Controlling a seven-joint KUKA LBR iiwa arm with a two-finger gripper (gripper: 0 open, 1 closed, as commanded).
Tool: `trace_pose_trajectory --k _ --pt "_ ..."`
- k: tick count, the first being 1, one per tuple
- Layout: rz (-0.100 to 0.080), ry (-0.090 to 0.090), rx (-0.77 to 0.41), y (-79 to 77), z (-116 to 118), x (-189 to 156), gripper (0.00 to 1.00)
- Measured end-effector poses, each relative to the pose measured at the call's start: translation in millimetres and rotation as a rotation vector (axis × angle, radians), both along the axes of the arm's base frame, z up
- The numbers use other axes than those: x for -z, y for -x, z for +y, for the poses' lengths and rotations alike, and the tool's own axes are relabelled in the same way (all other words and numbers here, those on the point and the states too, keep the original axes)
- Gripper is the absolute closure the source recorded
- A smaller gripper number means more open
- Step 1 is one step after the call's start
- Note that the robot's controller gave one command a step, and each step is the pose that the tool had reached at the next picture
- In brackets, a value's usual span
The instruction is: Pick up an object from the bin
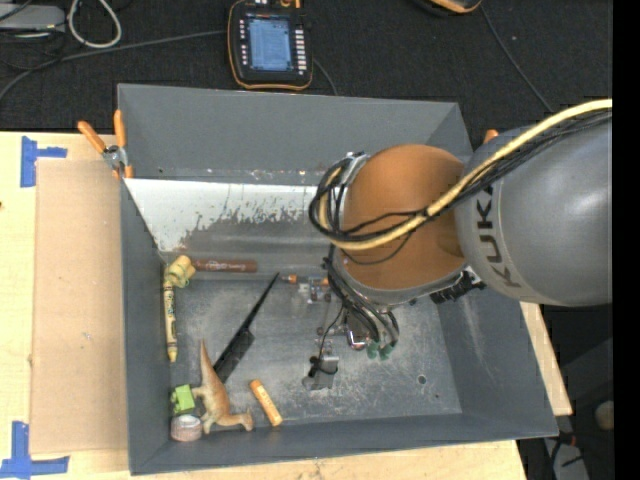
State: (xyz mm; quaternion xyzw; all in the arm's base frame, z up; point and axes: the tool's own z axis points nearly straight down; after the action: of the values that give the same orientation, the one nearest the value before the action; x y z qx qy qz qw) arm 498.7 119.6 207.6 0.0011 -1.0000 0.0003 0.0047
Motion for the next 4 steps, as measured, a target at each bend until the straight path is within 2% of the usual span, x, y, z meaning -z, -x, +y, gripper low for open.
trace_pose_trajectory --k 1,2,3,4 --pt "-0.007 -0.001 0.004 -1.8 -1 -3 0.00" --pt "-0.010 -0.003 -0.217 -41.7 69 102 0.00" --pt "-0.014 -0.004 -0.467 -37.8 88 48 0.00" --pt "-0.001 -0.006 -0.527 -62.1 90 109 0.00"
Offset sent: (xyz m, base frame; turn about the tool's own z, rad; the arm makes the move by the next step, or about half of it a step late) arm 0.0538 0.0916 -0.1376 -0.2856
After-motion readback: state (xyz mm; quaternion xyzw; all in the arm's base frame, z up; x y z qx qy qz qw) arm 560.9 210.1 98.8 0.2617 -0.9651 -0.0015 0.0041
